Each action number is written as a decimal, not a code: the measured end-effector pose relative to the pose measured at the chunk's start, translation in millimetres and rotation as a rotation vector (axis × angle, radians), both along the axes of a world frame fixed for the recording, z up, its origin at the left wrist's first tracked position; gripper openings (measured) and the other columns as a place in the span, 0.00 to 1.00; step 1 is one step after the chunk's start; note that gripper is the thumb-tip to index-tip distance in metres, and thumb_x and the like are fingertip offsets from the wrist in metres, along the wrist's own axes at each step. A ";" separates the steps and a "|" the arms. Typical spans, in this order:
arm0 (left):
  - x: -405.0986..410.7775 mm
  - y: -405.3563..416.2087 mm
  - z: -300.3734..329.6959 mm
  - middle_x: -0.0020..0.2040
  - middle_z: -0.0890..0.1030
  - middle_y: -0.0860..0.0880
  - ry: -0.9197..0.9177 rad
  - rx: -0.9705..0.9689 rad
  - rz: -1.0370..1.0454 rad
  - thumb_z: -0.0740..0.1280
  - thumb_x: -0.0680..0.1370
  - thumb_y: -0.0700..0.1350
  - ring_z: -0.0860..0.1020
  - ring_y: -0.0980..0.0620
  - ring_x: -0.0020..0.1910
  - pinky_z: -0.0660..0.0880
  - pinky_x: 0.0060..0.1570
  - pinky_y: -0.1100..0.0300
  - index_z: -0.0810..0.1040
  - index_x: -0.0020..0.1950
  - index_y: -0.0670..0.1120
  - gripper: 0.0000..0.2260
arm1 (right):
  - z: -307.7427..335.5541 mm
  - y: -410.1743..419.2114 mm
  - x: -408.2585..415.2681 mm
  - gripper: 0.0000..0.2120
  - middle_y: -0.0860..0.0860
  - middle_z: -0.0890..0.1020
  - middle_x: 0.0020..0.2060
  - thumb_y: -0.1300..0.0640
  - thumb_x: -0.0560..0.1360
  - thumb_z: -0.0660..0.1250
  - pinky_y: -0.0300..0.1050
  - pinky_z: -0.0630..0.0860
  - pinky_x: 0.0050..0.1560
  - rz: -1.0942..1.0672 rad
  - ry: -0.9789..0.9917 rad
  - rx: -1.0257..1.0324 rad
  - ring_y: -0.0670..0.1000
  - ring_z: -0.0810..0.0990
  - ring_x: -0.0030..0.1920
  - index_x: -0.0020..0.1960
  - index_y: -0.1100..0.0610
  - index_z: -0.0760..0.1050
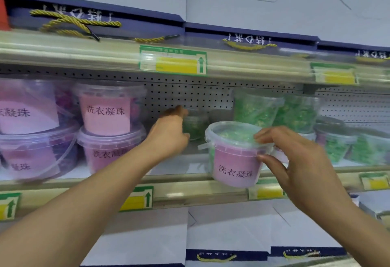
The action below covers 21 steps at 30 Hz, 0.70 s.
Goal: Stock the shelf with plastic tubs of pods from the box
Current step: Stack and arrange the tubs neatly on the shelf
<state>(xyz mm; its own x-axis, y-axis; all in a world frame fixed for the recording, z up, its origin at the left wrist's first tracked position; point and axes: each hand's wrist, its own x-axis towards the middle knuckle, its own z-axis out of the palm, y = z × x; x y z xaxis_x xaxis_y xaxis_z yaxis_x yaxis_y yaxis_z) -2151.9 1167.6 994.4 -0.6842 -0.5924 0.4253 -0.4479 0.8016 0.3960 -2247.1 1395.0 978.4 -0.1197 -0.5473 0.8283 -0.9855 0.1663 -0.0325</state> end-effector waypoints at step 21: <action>-6.7 -3.6 0.0 0.62 0.72 0.43 -0.281 -0.495 0.193 0.59 0.76 0.35 0.76 0.40 0.57 0.69 0.43 0.54 0.64 0.67 0.45 0.20 | -9.7 21.2 6.4 0.12 0.45 0.79 0.44 0.65 0.66 0.74 0.33 0.71 0.44 -0.073 -0.144 -0.075 0.44 0.77 0.40 0.47 0.56 0.77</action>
<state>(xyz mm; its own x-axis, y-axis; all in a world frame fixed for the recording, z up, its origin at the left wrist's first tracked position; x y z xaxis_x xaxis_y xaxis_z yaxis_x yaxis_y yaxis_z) -2158.6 1164.1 994.4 -0.7102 -0.4948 0.5008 -0.6372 0.7542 -0.1586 -2240.8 1416.2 968.7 -0.2773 -0.4700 0.8380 -0.9552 0.2291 -0.1875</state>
